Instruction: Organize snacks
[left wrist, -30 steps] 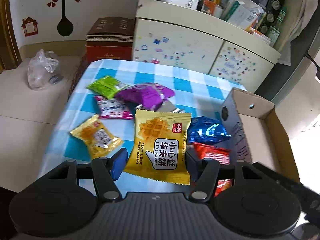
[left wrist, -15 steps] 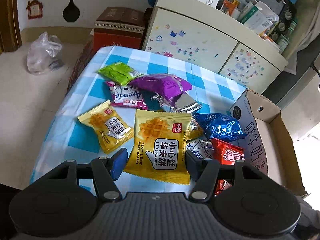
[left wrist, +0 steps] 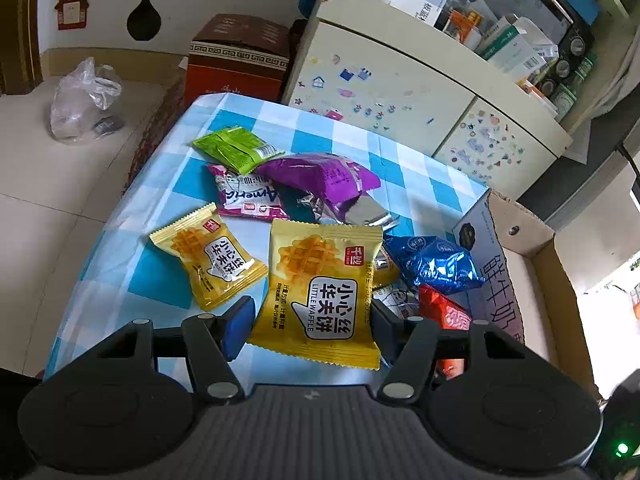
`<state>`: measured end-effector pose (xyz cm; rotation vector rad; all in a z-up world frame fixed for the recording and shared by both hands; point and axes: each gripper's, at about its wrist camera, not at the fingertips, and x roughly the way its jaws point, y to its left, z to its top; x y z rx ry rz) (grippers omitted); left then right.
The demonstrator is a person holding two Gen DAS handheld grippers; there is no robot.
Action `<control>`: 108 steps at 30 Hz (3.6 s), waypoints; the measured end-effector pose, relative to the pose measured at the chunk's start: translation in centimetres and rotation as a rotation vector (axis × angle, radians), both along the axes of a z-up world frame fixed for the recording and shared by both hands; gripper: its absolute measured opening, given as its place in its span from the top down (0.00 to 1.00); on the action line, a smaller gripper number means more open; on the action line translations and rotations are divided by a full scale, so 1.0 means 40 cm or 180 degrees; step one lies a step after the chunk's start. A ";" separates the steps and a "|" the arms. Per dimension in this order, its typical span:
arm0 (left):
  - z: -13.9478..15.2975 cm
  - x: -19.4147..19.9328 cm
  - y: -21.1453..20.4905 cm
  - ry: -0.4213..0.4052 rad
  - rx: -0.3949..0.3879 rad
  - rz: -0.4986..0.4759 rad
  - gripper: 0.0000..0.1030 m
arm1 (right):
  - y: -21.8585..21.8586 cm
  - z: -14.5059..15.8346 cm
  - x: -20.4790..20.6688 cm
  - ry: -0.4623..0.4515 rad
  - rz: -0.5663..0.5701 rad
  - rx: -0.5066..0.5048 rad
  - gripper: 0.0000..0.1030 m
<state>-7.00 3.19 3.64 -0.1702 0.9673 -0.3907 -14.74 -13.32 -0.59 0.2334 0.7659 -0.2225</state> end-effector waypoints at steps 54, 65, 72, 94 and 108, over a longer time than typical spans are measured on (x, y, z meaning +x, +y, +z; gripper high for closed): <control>-0.020 0.004 -0.009 -0.0161 0.0373 0.0107 0.35 | -0.010 0.024 0.007 -0.0095 0.0097 0.0458 0.31; 0.033 -0.032 -0.020 -0.0256 0.0475 0.0157 0.35 | -0.062 0.156 -0.050 -0.0436 0.0059 0.0538 0.31; 0.079 -0.067 -0.067 -0.0345 0.0460 0.0045 0.35 | -0.133 0.213 -0.106 -0.0594 -0.0148 0.0574 0.31; 0.153 -0.142 -0.307 -0.0494 0.0351 -0.0508 0.35 | -0.317 0.268 -0.224 -0.0810 -0.0748 0.0610 0.31; 0.101 -0.166 -0.482 -0.0271 0.0251 -0.0973 0.35 | -0.425 0.243 -0.277 -0.0815 -0.1339 0.0927 0.31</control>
